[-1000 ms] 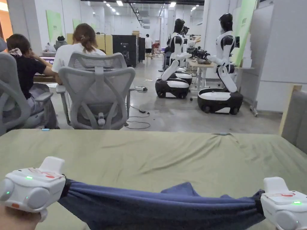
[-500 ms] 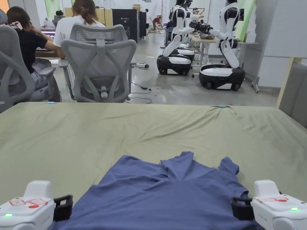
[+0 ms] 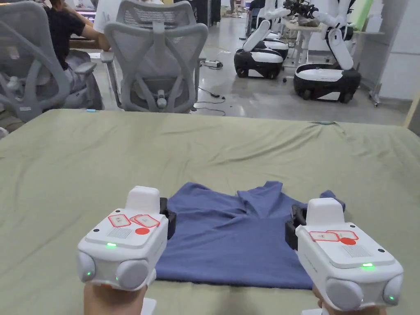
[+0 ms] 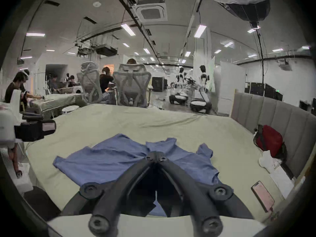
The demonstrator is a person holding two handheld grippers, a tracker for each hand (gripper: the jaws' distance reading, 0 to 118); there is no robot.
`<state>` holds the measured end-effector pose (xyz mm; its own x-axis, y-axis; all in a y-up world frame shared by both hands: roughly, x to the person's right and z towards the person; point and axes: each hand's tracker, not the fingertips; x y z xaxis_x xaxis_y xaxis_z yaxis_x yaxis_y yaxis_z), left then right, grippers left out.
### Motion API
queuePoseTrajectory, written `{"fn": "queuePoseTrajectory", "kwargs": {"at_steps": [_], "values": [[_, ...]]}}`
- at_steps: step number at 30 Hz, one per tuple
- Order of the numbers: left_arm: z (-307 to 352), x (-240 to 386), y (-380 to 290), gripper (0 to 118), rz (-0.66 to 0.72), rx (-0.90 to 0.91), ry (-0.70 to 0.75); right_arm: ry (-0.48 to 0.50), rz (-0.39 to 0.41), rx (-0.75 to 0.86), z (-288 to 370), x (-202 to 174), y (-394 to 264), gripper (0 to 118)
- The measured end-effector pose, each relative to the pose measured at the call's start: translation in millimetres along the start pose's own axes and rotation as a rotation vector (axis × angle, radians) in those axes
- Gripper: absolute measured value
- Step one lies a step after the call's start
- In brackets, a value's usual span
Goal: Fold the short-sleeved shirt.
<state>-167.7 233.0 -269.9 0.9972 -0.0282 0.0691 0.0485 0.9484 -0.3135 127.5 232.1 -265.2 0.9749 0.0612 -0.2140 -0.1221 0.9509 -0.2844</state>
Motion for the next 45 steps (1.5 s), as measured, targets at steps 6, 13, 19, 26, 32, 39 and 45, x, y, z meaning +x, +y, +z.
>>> {"fn": "queuePoseTrajectory", "kwargs": {"at_steps": [6,13,19,26,32,39,45], "values": [[-29,-85,0,0,-0.004,-0.332,0.007,0.028,0.018,-0.017,2,-4,-1,0],[-66,-154,-25,4,0.070,-0.612,-0.071,0.052,0.015,-0.053,-3,-7,-14,0],[-88,-149,-63,80,0.091,-0.669,-0.042,0.043,0.015,-0.082,-8,-3,-20,0],[-102,-148,-86,61,0.089,-0.723,-0.041,0.016,0.018,-0.112,-14,8,-22,0],[-54,-130,-54,0,0.083,-0.549,-0.067,0.023,0.009,-0.149,-32,27,-15,0],[-28,-116,-45,0,0.068,-0.459,-0.077,-0.026,0.037,-0.308,-113,104,13,0],[-34,-120,-51,0,0.089,-0.452,-0.072,-0.048,0.053,-0.467,-217,165,26,0]]}}
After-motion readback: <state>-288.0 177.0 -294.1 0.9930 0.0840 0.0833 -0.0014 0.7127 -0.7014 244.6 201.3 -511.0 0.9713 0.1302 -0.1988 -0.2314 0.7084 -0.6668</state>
